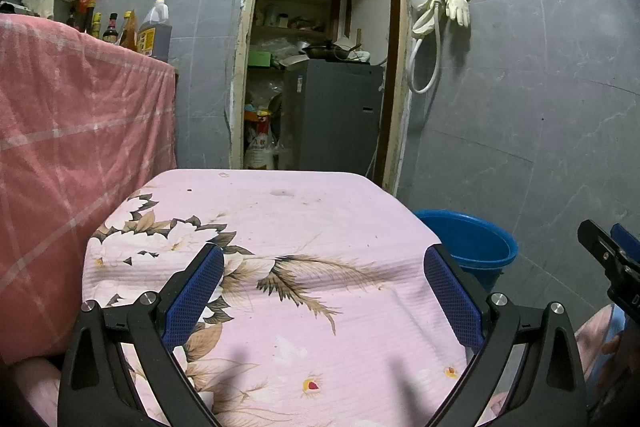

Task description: Collect trash

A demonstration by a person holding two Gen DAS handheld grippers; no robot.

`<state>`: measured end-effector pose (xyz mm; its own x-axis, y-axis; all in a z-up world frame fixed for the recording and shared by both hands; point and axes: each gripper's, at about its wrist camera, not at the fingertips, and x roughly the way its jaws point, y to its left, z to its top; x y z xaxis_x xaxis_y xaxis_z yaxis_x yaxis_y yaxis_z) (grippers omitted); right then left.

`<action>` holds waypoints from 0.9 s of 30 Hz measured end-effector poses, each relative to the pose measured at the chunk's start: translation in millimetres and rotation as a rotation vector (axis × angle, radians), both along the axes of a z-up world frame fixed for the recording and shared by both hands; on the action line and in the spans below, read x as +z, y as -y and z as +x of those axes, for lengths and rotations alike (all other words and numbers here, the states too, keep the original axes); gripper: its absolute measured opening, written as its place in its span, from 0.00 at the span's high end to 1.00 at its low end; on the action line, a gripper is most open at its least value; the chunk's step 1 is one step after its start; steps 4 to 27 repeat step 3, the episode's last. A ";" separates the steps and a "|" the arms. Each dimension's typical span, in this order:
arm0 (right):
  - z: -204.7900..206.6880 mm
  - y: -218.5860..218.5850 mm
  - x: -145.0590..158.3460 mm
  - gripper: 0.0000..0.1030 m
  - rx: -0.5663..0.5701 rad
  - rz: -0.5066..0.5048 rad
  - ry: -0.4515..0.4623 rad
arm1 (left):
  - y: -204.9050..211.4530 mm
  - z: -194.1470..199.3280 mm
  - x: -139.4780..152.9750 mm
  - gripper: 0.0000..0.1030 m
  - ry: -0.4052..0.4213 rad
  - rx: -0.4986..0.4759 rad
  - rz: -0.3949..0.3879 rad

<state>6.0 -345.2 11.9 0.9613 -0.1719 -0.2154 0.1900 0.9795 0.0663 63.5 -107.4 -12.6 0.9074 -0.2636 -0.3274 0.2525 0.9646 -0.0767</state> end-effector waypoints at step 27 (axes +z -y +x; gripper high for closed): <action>0.2 -0.1 0.1 0.00 0.000 0.001 0.001 | -0.9 0.2 -0.2 0.05 0.000 0.001 0.002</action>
